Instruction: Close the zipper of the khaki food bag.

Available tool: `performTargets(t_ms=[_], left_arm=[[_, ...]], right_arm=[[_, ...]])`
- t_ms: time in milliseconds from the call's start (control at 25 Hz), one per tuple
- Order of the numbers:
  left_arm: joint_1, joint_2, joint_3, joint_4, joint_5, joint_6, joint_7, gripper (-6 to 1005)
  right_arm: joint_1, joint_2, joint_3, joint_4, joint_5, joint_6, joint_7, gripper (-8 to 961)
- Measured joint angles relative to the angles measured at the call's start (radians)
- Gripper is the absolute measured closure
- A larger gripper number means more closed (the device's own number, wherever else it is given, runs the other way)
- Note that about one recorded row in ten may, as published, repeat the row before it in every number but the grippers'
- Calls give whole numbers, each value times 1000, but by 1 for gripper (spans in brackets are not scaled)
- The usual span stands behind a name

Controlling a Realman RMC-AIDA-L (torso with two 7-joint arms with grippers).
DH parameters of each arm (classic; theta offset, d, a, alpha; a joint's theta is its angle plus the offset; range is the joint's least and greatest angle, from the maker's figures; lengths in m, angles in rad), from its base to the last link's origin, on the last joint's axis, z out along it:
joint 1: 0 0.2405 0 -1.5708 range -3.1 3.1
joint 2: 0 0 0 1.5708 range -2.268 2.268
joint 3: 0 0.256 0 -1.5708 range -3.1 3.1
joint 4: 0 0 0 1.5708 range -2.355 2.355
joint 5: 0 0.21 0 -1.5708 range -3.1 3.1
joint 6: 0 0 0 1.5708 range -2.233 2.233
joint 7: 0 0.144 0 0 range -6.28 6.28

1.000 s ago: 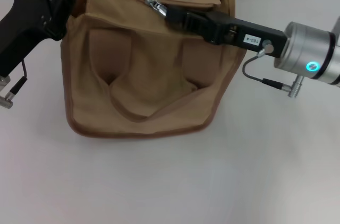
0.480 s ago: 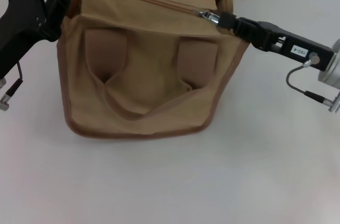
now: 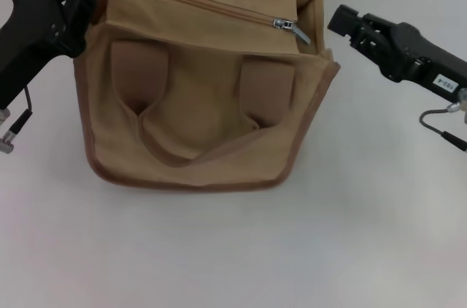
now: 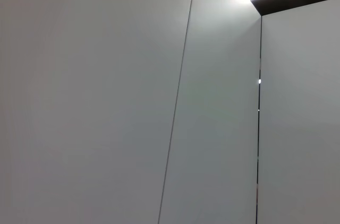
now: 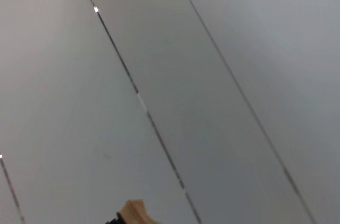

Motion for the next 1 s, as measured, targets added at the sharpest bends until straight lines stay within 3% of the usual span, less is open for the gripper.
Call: performTargets(t_ms=[400,560,720,760,1000], left_arm=[[38,-4,-1,-9,0,-33,60,972],[81,1,-4,-4,-2,28,90,951],[128,3,-6,16,-27,65,113,805],[166,5,-7,27,-54,73,114,768],[276,9,-7,35,-161,78,114,494]], right_arm=[[-26,7,37,23,-7,-71,-52,606],[-31,9,38,54,-8,-74,-110,466],[-29,9,37,64,-9,-72,-126,285],[-28,9,39,71,-9,-74,-142,240],[-33,9,44,77,-2,-103,-193,170]])
